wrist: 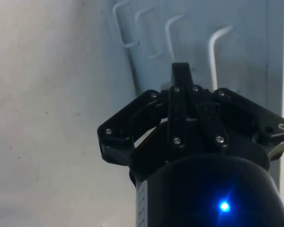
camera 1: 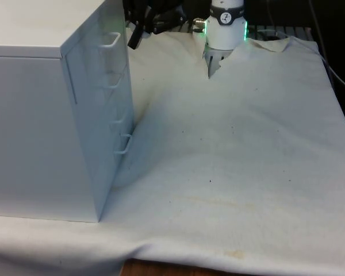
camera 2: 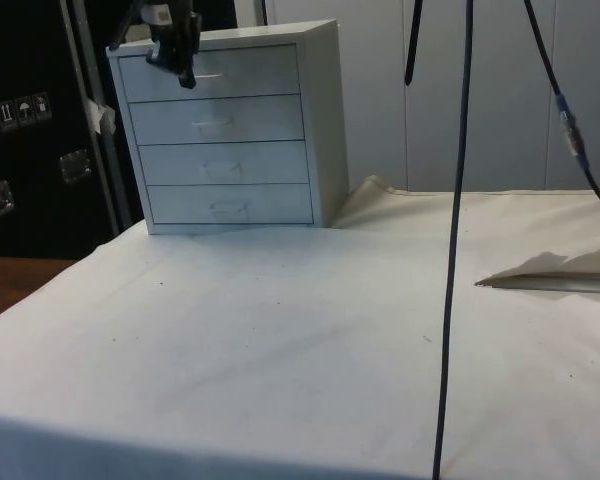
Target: Open the drawer, then close it.
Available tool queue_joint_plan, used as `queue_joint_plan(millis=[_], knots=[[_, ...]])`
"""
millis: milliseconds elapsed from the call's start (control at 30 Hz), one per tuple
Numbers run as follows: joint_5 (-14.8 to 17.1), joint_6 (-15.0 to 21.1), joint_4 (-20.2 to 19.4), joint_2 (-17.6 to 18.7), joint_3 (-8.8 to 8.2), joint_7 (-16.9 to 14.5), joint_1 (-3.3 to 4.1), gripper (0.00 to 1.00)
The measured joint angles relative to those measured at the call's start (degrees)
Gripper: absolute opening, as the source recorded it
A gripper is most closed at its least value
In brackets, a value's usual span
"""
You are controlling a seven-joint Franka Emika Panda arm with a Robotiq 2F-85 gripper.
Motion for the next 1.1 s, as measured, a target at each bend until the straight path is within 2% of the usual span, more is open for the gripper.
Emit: queue_joint_plan(millis=[333, 500, 600, 633, 700, 833, 1033, 1100], knots=[[4.87, 0.40, 0.23, 0.00, 0.46, -0.06, 0.06, 0.00], [5.56, 0.34, 0.34, -0.17, 0.46, 0.23, 0.29, 0.00], [5.61, 0.11, 0.23, -0.80, 0.46, 1.15, 0.86, 0.00], [5.56, 0.11, 0.00, -1.38, 0.46, 1.72, 1.38, 0.00], [5.44, 0.11, -0.17, -1.89, 0.46, 2.29, 1.83, 0.00], [5.33, 0.11, -0.34, -2.35, 0.46, 3.09, 2.35, 0.00], [5.04, 0.11, -0.97, -2.46, 0.52, 5.96, 3.95, 0.00], [5.04, 0.11, -1.03, -2.46, 0.52, 6.25, 4.07, 0.00]])
